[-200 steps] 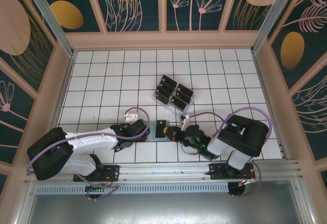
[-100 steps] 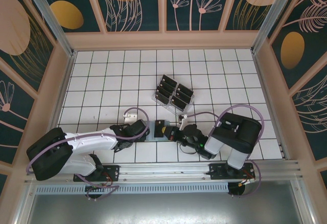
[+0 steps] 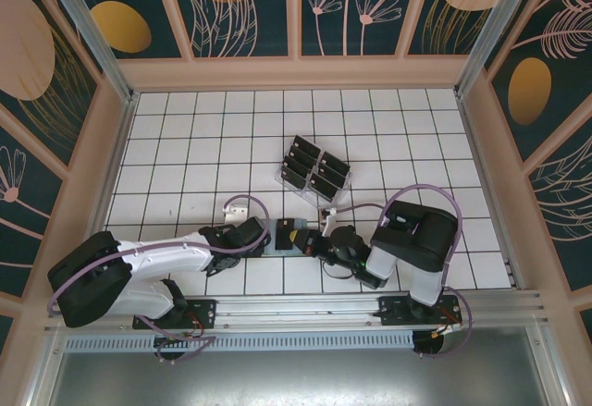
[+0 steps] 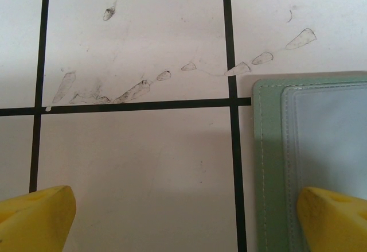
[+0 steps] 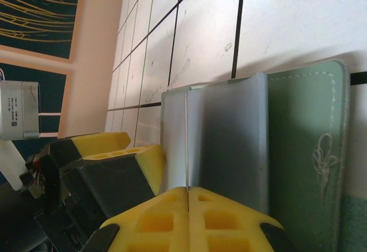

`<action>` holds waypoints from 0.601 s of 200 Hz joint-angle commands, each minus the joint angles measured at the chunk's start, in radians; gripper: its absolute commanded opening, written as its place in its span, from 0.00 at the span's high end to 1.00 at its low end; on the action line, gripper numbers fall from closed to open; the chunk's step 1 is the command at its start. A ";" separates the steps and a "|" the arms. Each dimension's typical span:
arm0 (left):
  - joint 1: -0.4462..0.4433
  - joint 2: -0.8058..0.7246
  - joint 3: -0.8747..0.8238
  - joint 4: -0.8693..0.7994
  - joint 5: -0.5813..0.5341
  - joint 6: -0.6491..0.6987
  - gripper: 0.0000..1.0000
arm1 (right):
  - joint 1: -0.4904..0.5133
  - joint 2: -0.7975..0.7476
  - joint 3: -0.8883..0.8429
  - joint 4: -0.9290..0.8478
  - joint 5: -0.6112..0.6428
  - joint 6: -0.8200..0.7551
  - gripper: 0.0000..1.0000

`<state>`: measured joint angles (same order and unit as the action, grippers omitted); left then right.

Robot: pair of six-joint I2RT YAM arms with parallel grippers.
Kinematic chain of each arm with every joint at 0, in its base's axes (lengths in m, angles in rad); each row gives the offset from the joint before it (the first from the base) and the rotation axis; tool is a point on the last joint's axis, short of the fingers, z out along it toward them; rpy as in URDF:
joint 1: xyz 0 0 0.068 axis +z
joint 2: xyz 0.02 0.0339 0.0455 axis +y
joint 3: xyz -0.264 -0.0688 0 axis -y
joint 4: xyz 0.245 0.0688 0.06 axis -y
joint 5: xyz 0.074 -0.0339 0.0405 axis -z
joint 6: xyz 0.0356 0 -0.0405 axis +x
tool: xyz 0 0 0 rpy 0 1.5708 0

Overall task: Put the credit cards into the card holder
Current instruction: Insert the credit card into the card slot.

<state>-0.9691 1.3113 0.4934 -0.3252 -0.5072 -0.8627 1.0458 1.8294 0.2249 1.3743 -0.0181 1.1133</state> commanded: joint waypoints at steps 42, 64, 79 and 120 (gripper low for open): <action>-0.006 -0.005 -0.027 -0.046 -0.017 -0.006 0.02 | -0.007 0.040 0.022 0.065 -0.022 0.019 1.00; -0.005 -0.004 -0.027 -0.046 -0.017 -0.006 0.01 | -0.006 0.046 0.022 0.068 -0.025 0.024 1.00; -0.006 -0.004 -0.027 -0.044 -0.018 -0.006 0.01 | -0.005 0.050 0.021 0.073 -0.026 0.026 1.00; -0.006 0.004 -0.027 -0.041 -0.017 -0.006 0.01 | -0.006 0.073 0.029 0.089 -0.032 0.037 1.00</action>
<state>-0.9691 1.3090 0.4896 -0.3252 -0.5098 -0.8627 1.0458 1.8744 0.2337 1.4117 -0.0479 1.1370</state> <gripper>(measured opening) 0.985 0.044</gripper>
